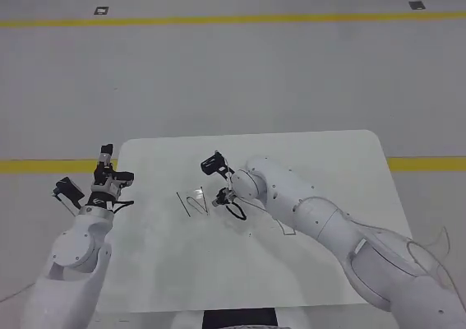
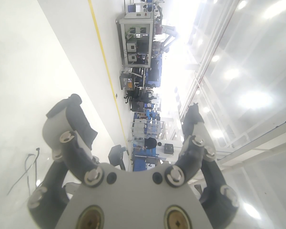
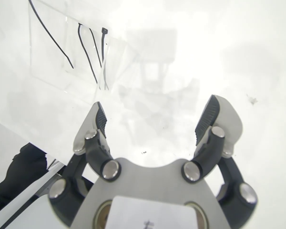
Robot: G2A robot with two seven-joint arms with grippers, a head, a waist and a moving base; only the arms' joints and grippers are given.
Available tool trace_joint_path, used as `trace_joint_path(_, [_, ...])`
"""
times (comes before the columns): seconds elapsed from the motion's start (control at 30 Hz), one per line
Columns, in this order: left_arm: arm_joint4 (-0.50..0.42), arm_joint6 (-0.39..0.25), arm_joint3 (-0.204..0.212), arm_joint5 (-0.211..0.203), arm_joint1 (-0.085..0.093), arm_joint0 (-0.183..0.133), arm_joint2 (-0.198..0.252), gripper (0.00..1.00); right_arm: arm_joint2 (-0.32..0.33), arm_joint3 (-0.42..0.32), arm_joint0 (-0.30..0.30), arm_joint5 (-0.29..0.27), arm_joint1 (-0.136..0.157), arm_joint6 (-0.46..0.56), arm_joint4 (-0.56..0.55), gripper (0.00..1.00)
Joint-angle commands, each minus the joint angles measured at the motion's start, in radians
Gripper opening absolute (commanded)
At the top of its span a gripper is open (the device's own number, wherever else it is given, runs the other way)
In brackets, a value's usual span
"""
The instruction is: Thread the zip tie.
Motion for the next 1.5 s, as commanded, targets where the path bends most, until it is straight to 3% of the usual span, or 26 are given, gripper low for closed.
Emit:
trace_joint_path(0.0, [0.0,0.0,0.0,0.0,0.0,0.0,0.0,1.0,0.001,-0.003,-0.001,0.001,0.001,0.001,-0.001,1.0])
trace_joint_path(0.87, [0.0,0.0,0.0,0.0,0.0,0.0,0.0,1.0,0.001,-0.003,-0.001,0.001,0.001,0.001,-0.001,1.0])
trace_joint_path(0.97, [0.0,0.0,0.0,0.0,0.0,0.0,0.0,1.0,0.029,-0.08,-0.025,-0.044,0.002,-0.065,0.051,1.0])
trace_joint_path(1.17, [0.0,0.0,0.0,0.0,0.0,0.0,0.0,1.0,0.064,-0.165,-0.022,-0.138,-0.001,-0.03,0.11,1.0])
trace_joint_path(1.3, [0.0,0.0,0.0,0.0,0.0,0.0,0.0,1.0,0.054,-0.13,0.006,-0.175,-0.027,-0.022,0.135,1.0])
trace_joint_path(1.47, [0.0,0.0,0.0,0.0,0.0,0.0,0.0,1.0,0.028,-0.008,0.038,-0.216,-0.08,-0.023,0.191,1.0])
